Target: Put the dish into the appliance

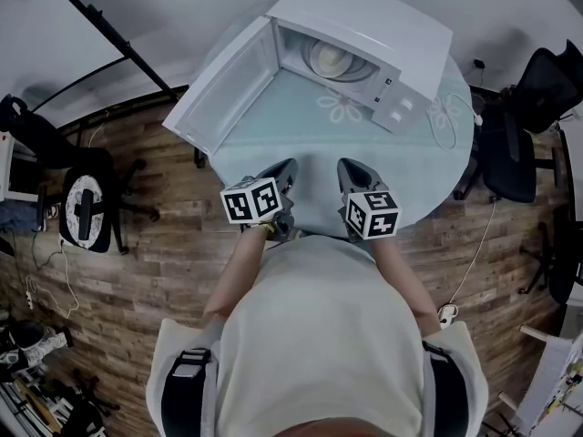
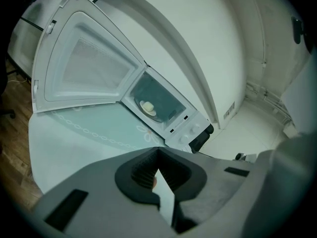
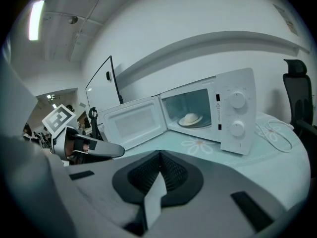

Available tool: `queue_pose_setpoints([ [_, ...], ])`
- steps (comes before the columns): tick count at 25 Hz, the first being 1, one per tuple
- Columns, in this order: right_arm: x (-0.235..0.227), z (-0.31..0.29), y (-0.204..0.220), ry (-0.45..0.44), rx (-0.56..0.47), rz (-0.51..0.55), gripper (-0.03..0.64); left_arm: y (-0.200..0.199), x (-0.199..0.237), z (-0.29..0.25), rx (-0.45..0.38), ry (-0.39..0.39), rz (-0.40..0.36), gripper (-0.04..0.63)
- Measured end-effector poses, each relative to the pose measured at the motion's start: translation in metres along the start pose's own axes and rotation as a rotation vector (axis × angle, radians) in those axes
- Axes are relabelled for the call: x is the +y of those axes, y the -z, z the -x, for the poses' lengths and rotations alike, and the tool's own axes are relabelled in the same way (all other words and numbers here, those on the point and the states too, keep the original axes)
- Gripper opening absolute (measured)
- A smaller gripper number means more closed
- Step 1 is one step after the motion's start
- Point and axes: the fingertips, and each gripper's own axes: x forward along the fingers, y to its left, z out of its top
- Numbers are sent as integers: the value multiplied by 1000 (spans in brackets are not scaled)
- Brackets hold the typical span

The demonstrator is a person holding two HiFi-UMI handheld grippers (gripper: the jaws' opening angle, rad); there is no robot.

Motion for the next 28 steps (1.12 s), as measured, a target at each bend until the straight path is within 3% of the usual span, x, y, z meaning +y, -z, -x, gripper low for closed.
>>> queue_pose_setpoints([
  [11, 2, 2, 3, -25, 20, 0, 6, 7, 4, -4, 22, 0, 27, 9],
  [18, -2, 2, 8, -24, 32, -10, 6, 12, 3, -10, 48, 14, 89, 9],
  [28, -5, -2, 9, -41, 47, -5, 6, 17, 6, -19, 71, -5, 100, 9],
])
